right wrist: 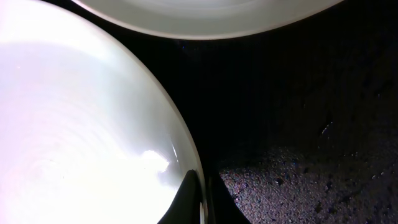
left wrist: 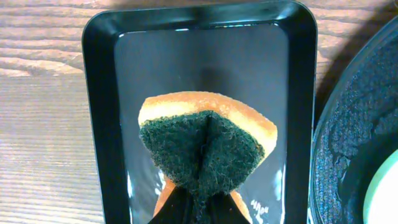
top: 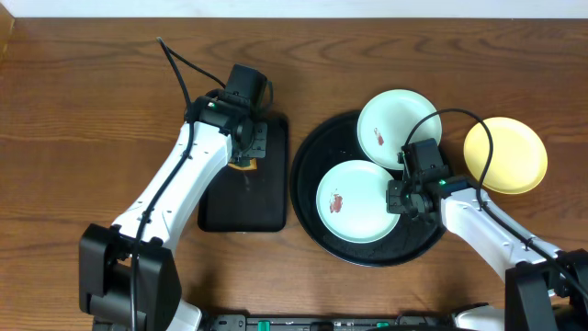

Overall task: Clean dirty plates on tray and stack at the side
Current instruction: 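Raise the sponge with the left gripper above the black tray, then carry the sponge with the left gripper onto the lower green plate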

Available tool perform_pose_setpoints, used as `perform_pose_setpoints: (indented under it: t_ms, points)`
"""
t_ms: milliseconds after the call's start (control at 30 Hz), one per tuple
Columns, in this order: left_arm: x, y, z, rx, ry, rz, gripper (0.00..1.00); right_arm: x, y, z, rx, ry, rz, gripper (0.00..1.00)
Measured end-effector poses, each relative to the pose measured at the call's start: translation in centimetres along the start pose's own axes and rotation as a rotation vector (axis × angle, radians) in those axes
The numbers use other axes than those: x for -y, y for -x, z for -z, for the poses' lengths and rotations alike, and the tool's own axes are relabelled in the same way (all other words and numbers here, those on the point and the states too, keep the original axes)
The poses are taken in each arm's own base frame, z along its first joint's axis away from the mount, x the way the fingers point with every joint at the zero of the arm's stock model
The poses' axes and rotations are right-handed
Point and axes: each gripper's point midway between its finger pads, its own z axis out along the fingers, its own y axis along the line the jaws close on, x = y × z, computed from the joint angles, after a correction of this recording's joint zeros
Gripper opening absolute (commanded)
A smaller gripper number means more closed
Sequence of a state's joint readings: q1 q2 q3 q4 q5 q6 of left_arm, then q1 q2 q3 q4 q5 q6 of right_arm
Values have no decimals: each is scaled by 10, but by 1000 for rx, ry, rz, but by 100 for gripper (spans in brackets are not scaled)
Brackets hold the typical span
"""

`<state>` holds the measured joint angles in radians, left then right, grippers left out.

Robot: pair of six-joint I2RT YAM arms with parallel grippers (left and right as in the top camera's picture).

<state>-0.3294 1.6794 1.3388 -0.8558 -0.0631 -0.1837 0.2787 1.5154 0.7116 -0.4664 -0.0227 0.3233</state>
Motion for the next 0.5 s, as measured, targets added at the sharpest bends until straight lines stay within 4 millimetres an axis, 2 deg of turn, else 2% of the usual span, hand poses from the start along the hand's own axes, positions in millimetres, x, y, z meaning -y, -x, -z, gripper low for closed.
perform_pose_setpoints:
  t_ms: [500]
  points:
    - [-1,-5,0,-21,5,-3,7,0,0,0,0,0,3,1]
